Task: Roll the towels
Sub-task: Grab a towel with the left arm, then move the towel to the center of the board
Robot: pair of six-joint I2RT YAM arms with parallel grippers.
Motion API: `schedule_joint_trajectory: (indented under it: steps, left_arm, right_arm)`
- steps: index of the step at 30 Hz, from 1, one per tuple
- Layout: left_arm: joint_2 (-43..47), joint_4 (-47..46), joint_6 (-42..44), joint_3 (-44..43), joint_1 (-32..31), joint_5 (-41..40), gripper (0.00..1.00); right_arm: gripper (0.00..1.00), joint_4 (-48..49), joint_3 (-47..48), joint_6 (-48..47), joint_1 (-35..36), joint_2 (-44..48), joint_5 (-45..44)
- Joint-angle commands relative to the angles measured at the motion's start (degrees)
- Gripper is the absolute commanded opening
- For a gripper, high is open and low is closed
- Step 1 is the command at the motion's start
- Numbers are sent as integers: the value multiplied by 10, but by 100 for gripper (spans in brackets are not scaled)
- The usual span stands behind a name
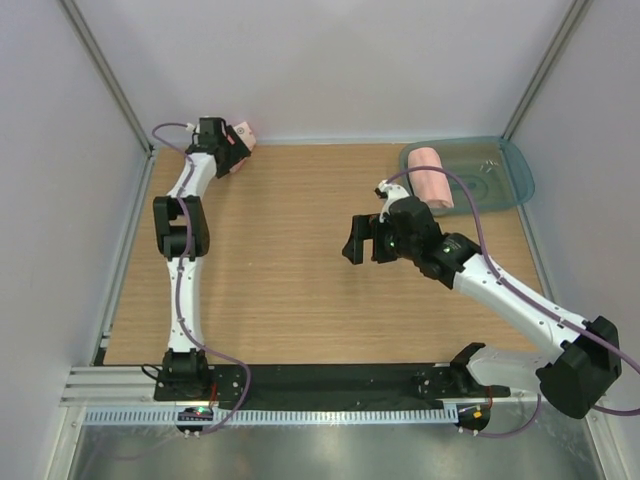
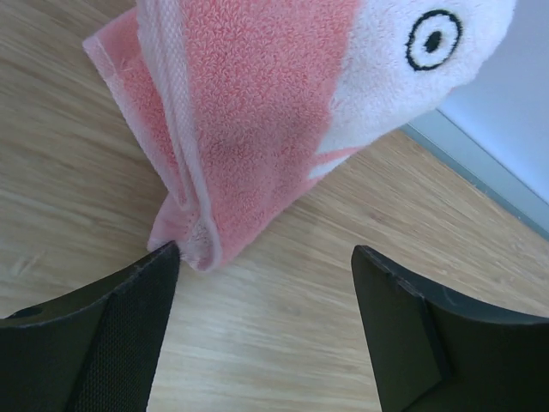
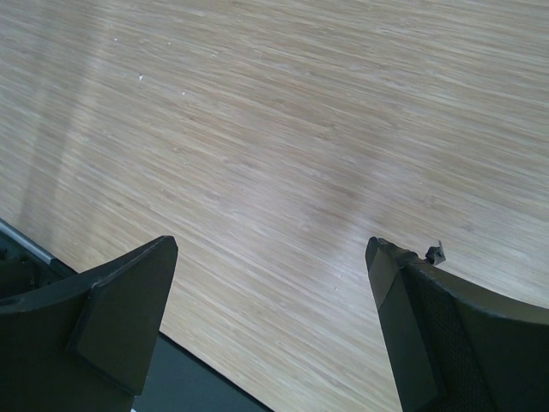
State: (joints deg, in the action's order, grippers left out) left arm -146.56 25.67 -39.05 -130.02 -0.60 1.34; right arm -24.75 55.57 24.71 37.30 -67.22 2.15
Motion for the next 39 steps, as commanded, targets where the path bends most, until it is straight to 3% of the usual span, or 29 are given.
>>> schedule_joint_trajectory:
  steps: [1,6,8,12,14,15,22,27,30,31,36,39]
  left_arm:
    - [-39,19,-17,-61,3,6,82]
    - [-59,-7,-38,-62,3,9,75]
    - [-62,-27,-44,-53,3,20,68]
    - [-65,-56,-57,-44,3,38,36]
    - [-64,-62,-67,-42,3,47,16]
    - [-60,-66,-69,-38,3,56,0]
    - [65,-57,-117,7,3,77,0]
    - [134,-8,-158,-108,2,125,0]
    - [195,2,-170,-117,0,157,0]
    - [242,5,-168,-99,-3,161,0]
    - [423,-27,-105,177,-55,154,0]
    - [504,-36,-70,251,-87,118,0]
  right_arm:
    - [100,30,-5,-15,2,3,-18]
    - [100,25,-3,-14,2,-11,-18]
    - [100,27,-6,-14,1,-16,-17]
    - [100,26,-6,-10,2,-28,-17]
    - [100,27,-10,-8,2,-32,-16]
    - [100,30,-13,-7,2,-33,-16]
    - [99,45,-23,4,2,-80,-38]
    - [99,43,2,6,2,-79,-39]
    - [99,22,24,3,2,-76,-51]
    - [99,18,30,3,1,-71,-58]
    - [100,-2,30,12,1,-36,-74]
    - [100,-16,27,10,2,-15,-85]
